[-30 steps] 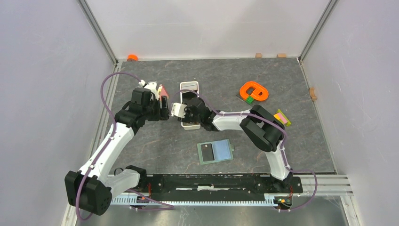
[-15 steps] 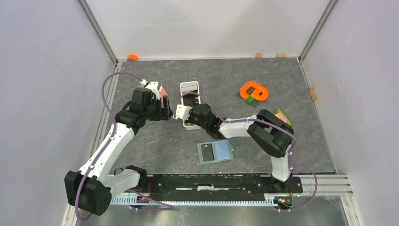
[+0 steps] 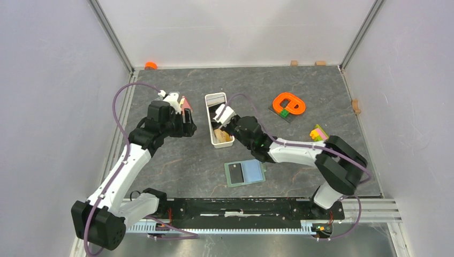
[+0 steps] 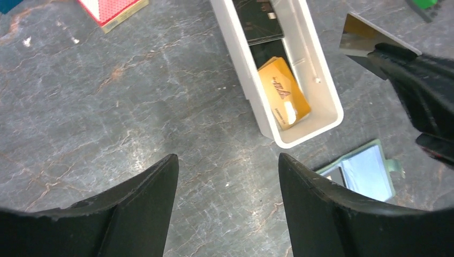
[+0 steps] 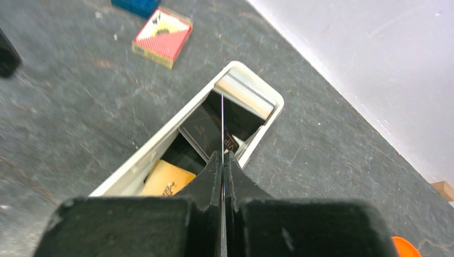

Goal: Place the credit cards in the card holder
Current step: Pick up the credit card from the storage box, then insert the credit card into the card holder.

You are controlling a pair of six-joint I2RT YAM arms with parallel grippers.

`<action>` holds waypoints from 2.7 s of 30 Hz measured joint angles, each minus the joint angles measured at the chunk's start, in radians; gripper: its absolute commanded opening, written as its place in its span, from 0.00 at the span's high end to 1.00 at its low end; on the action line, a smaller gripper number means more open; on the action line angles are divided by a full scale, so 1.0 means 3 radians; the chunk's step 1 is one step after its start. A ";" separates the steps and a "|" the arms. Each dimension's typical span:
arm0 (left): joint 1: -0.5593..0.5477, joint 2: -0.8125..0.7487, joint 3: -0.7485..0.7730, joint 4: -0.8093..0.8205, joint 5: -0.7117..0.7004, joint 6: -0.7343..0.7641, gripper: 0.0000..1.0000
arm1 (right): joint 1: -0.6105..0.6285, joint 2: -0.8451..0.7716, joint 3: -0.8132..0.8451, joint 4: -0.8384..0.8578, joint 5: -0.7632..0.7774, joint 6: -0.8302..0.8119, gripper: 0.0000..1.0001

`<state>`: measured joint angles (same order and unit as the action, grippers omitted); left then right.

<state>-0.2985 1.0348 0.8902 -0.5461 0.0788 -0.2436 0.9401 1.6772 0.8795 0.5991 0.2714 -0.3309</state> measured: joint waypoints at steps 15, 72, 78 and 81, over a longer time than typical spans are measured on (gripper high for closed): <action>-0.0479 -0.0585 -0.0600 0.1158 0.1347 -0.0324 0.27 | -0.0459 -0.1706 -0.0951 -0.0359 -0.1199 0.1478 1.00; -0.2285 0.0676 -0.2035 0.3268 0.0220 -0.2908 0.98 | 0.0201 -0.1965 -0.1611 -0.2578 0.0594 0.2513 0.54; -0.2285 0.1054 -0.2064 0.3550 0.0181 -0.3067 0.98 | 0.0205 -0.1971 -0.1611 -0.2579 0.0755 0.2578 0.82; -0.2285 0.1175 -0.2070 0.3716 0.0183 -0.3146 0.98 | 0.0205 -0.1954 -0.1611 -0.2584 0.0795 0.2609 0.93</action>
<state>-0.9840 1.3872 0.2691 0.5686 0.1337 -1.1873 1.0016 1.0908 0.3962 -0.1761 0.5098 0.4519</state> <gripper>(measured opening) 0.036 0.156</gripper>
